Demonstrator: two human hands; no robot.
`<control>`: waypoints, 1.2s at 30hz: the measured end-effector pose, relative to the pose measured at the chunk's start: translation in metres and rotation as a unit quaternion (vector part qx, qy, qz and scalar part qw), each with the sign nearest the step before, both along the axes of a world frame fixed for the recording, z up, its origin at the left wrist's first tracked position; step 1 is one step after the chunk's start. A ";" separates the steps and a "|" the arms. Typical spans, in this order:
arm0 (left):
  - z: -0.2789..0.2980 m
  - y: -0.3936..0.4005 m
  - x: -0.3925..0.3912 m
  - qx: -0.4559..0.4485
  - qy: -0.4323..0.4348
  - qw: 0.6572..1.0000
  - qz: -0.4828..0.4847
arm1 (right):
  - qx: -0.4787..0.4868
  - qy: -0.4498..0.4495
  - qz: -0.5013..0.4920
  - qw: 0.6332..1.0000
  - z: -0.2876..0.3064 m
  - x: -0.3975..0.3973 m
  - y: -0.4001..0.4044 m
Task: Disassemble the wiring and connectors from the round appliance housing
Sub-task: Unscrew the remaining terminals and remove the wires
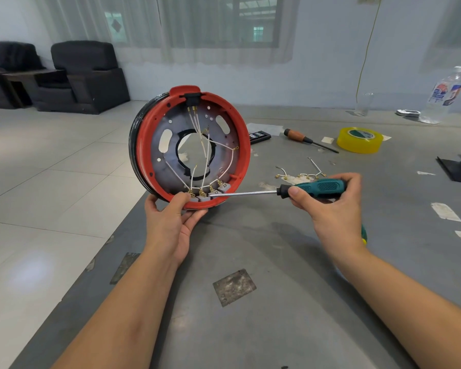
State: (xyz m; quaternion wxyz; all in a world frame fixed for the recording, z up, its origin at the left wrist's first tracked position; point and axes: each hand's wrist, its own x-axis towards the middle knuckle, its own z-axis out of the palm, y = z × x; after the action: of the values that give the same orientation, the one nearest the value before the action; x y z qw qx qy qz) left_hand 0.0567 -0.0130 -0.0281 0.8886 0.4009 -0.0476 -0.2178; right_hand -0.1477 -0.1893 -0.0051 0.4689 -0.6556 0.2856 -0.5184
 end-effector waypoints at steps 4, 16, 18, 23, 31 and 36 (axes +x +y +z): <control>0.001 -0.001 -0.002 -0.009 0.012 1.000 0.012 | -0.046 0.088 -0.046 0.994 0.001 -0.008 -0.001; 0.009 0.000 -0.008 -0.008 0.023 0.999 0.028 | -0.040 0.095 -0.023 0.994 0.003 -0.016 0.014; 0.009 -0.001 -0.009 -0.008 0.024 0.999 0.031 | -0.031 0.099 -0.021 0.994 0.003 -0.017 0.014; 0.008 -0.001 -0.007 -0.011 0.037 0.998 0.043 | -0.020 0.113 -0.015 0.993 -0.001 -0.016 0.015; 0.006 -0.001 -0.003 -0.026 0.058 0.997 0.051 | -0.022 0.124 -0.009 0.992 -0.003 -0.016 0.016; 0.005 -0.002 -0.004 -0.013 0.043 0.998 0.036 | -0.020 0.114 0.007 0.993 0.002 -0.017 0.011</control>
State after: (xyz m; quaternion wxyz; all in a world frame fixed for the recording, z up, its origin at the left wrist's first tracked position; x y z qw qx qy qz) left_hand 0.0526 -0.0151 -0.0227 0.9022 0.3810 0.0017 -0.2022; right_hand -0.1651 -0.1785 -0.0031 0.4241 -0.7216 0.3220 -0.4424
